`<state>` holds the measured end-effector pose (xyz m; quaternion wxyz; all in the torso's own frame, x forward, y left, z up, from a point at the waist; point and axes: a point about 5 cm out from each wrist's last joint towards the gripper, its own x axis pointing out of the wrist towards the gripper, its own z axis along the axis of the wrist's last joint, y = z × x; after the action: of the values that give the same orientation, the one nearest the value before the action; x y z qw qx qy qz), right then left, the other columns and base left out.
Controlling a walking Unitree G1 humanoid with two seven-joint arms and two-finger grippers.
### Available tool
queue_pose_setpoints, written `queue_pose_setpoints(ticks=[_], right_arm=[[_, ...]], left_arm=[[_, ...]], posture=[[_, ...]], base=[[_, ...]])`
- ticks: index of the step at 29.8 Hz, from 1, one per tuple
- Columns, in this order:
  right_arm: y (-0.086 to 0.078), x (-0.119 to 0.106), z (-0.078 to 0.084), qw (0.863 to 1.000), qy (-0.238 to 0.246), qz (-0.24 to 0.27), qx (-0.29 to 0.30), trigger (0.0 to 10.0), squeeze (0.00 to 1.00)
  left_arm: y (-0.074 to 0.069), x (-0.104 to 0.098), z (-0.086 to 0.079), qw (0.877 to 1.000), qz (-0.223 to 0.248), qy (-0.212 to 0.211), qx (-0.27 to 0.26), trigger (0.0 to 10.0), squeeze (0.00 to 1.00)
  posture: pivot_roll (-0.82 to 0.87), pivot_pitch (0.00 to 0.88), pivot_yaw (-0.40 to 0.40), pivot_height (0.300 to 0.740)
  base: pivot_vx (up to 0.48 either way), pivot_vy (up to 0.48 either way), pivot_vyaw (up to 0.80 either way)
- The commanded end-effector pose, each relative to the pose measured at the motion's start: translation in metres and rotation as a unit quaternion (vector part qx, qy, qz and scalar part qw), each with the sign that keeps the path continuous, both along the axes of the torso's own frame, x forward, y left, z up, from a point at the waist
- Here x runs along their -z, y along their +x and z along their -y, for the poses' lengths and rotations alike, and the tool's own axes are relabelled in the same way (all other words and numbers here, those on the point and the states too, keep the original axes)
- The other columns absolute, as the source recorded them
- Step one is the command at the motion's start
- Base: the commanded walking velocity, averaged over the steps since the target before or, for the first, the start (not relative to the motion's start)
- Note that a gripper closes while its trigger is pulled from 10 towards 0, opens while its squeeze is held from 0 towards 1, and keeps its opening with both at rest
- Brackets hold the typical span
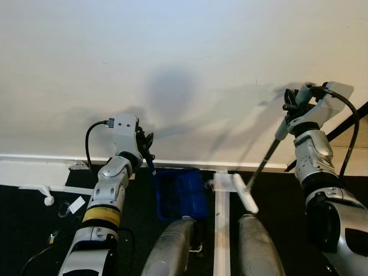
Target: Sweep floor
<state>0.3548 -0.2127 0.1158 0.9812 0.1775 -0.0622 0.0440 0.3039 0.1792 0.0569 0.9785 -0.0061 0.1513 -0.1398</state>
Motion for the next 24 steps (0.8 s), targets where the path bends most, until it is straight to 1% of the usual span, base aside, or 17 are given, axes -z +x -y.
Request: queue_pose_setpoints(ticks=[1,2,3,4,5,7,8,10,11,12,13,14,16,17,20,22,24], right_arm=[[0.008,-0.027,-0.023,0.995,-0.002,0.065,-0.076,10.0,0.0],[0.008,-0.027,-0.023,0.995,-0.002,0.065,-0.076,10.0,0.0],[0.006,-0.022,-0.035,0.992,-0.007,0.055,-0.11,10.0,0.0],[0.006,-0.022,-0.035,0.992,-0.007,0.055,-0.11,10.0,0.0],[0.006,-0.018,-0.04,0.991,-0.01,0.05,-0.12,10.0,0.0],[0.006,-0.018,-0.04,0.991,-0.01,0.05,-0.12,10.0,0.0],[0.006,-0.015,-0.053,0.99,-0.009,0.044,-0.136,10.0,0.0],[0.008,-0.018,-0.059,0.989,-0.003,0.049,-0.141,10.0,0.0],[0.009,-0.024,-0.06,0.989,0.004,0.06,-0.138,10.0,0.0],[0.01,-0.03,-0.057,0.989,0.001,0.069,-0.131,10.0,0.0],[0.01,-0.041,-0.048,0.989,-0.015,0.085,-0.117,10.0,0.0],[0.01,-0.041,-0.048,0.989,-0.015,0.085,-0.117,10.0,0.0],[0.007,-0.055,-0.027,0.989,-0.062,0.098,-0.089,10.0,0.0],[0.006,-0.059,-0.02,0.989,-0.066,0.101,-0.081,10.0,0.0],[0.0,-0.07,-0.001,0.989,-0.093,0.108,-0.049,10.0,0.0],[-0.002,-0.072,0.004,0.988,-0.103,0.108,-0.04,10.0,0.0],[-0.011,-0.075,0.02,0.984,-0.15,0.096,-0.004,10.0,0.0]], left_arm=[[-0.011,0.022,0.028,0.996,-0.057,-0.054,0.037,10.0,0.0],[-0.011,0.022,0.028,0.996,-0.057,-0.054,0.037,10.0,0.0],[-0.01,0.022,0.03,0.996,-0.057,-0.055,0.039,10.0,0.0],[-0.01,0.022,0.03,0.996,-0.057,-0.055,0.039,10.0,0.0],[-0.01,0.021,0.03,0.996,-0.057,-0.055,0.039,10.0,0.0],[-0.01,0.021,0.03,0.996,-0.057,-0.055,0.039,10.0,0.0],[-0.009,0.021,0.03,0.996,-0.057,-0.055,0.039,10.0,0.0],[-0.009,0.021,0.03,0.996,-0.056,-0.055,0.038,10.0,0.0],[-0.01,0.021,0.028,0.996,-0.056,-0.055,0.037,10.0,0.0],[-0.01,0.021,0.027,0.996,-0.056,-0.054,0.036,10.0,0.0],[-0.011,0.022,0.025,0.996,-0.056,-0.053,0.034,10.0,0.0],[-0.011,0.022,0.025,0.996,-0.056,-0.053,0.034,10.0,0.0],[-0.012,0.024,0.024,0.997,-0.058,-0.052,0.03,10.0,0.0],[-0.012,0.025,0.024,0.996,-0.059,-0.051,0.03,10.0,0.0],[-0.013,0.026,0.026,0.996,-0.061,-0.051,0.031,10.0,0.0],[-0.013,0.026,0.026,0.996,-0.061,-0.051,0.031,10.0,0.0],[-0.012,0.026,0.03,0.996,-0.063,-0.051,0.037,10.0,0.0]], posture=[[-0.06,0.184,0.091,0.74],[-0.06,0.184,0.091,0.74],[-0.07,0.181,0.09,0.74],[-0.07,0.181,0.09,0.74],[-0.07,0.18,0.09,0.74],[-0.07,0.18,0.09,0.74],[-0.06,0.173,0.088,0.74],[-0.06,0.172,0.087,0.74],[-0.05,0.169,0.084,0.74],[-0.05,0.169,0.084,0.74],[-0.05,0.169,0.084,0.74],[-0.05,0.169,0.084,0.74],[-0.07,0.166,0.073,0.74],[-0.07,0.166,0.073,0.74],[-0.08,0.17,0.074,0.74],[-0.08,0.172,0.076,0.74],[-0.09,0.177,0.083,0.74]], base=[[0.0,0.0,0.0],[0.0,0.0,0.0],[0.0,0.0,0.0],[0.0,0.0,0.0],[0.0,0.0,0.0],[0.0,0.0,0.0],[0.0,0.0,0.0],[0.0,0.0,0.0],[0.0,0.0,0.0],[0.0,0.0,0.0],[0.0,0.0,0.0],[0.0,0.0,0.0],[0.0,0.0,0.0],[0.0,0.0,0.0],[0.0,0.0,0.0],[0.0,0.0,0.0],[0.0,0.0,0.0]])
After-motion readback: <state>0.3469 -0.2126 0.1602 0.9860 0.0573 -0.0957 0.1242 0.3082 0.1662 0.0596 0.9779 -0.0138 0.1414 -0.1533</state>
